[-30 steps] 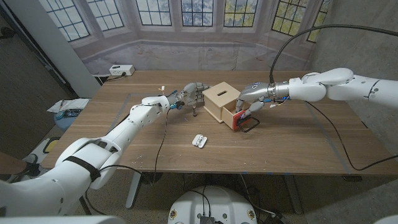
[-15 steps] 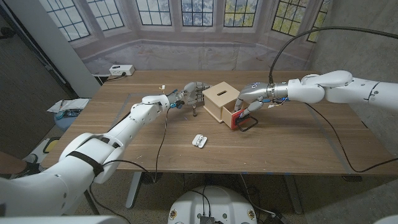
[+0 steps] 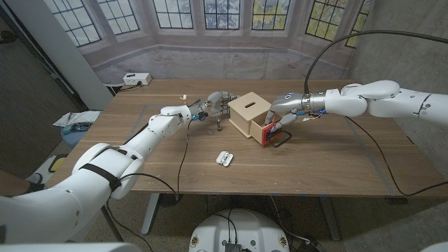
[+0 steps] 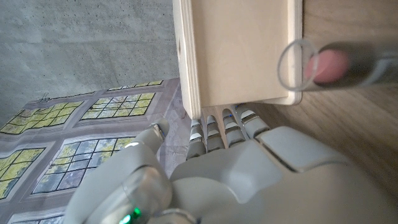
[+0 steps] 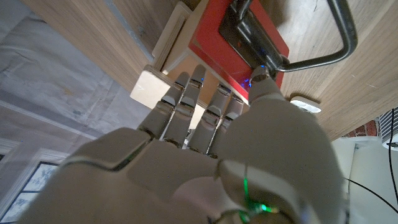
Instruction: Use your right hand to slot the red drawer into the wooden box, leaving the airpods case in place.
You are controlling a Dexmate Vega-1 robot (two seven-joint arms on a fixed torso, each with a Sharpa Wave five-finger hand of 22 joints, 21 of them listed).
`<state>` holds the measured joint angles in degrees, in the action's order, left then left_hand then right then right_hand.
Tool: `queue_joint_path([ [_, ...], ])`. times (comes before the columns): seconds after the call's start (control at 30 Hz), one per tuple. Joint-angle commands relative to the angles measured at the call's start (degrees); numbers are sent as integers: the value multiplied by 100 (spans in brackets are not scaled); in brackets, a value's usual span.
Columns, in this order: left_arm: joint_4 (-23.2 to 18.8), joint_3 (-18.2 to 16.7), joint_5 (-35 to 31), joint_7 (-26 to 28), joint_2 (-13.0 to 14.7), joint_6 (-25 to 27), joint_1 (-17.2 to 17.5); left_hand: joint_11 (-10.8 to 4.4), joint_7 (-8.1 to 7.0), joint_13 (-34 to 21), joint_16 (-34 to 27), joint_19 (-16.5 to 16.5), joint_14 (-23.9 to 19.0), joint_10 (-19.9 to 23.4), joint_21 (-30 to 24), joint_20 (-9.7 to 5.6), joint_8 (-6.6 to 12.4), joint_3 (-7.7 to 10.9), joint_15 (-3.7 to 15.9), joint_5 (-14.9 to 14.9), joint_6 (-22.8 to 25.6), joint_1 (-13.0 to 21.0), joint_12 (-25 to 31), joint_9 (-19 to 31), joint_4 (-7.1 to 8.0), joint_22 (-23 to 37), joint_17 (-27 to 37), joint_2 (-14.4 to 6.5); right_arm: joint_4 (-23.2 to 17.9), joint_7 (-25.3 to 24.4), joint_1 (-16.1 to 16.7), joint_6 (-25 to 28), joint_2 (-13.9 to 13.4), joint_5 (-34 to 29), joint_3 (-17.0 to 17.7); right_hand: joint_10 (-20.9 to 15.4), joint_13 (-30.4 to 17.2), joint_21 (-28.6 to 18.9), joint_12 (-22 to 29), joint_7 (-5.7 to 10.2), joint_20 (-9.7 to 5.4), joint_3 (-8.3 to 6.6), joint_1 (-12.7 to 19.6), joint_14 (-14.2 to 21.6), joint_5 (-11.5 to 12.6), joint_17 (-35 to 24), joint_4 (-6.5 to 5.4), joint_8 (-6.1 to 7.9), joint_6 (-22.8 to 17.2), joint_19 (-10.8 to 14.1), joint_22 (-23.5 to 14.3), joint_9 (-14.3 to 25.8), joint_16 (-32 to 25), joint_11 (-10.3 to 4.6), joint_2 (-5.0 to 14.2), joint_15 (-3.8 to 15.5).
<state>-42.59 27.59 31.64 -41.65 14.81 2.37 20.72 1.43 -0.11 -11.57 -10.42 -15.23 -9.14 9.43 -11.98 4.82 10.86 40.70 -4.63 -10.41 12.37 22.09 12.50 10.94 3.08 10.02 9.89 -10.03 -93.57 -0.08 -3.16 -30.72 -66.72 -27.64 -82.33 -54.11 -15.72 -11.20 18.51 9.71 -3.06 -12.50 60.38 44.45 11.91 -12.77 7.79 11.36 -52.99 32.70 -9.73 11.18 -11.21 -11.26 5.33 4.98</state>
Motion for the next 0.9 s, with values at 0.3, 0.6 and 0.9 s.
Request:
queue_joint_path([
  [0.3,458,-67,-244,-287,-187,-242,-204,44,-12,-13,-13,-24,-63,40,29,19,21,32,5,-8,30,-58,0,18,-1,28,14,-2,-243,221,80,257,-93,102,106,357,11,21,-205,-107,-196,23,-214,-176,44,14,-18,-80,419,-87,-14,-20,30,64,-218,760],
  [0.6,589,-94,-298,-331,-238,-289,-263,50,-10,-14,-11,-21,-64,41,30,20,22,39,5,-9,36,-61,0,18,-5,28,14,-3,-386,270,106,385,-190,121,146,372,6,24,-215,-125,-200,9,-235,-211,55,15,-13,-71,458,-101,-14,-19,33,72,-231,768],
  [0.9,903,-97,-375,-442,-364,-419,-415,60,-18,-15,-8,-20,-64,42,30,16,22,45,1,-9,40,-60,0,17,-15,28,12,-2,-840,283,206,743,-510,165,252,386,3,22,-223,-152,-203,-6,-259,-231,65,13,-16,-61,475,-106,-14,-19,29,77,-227,768],
])
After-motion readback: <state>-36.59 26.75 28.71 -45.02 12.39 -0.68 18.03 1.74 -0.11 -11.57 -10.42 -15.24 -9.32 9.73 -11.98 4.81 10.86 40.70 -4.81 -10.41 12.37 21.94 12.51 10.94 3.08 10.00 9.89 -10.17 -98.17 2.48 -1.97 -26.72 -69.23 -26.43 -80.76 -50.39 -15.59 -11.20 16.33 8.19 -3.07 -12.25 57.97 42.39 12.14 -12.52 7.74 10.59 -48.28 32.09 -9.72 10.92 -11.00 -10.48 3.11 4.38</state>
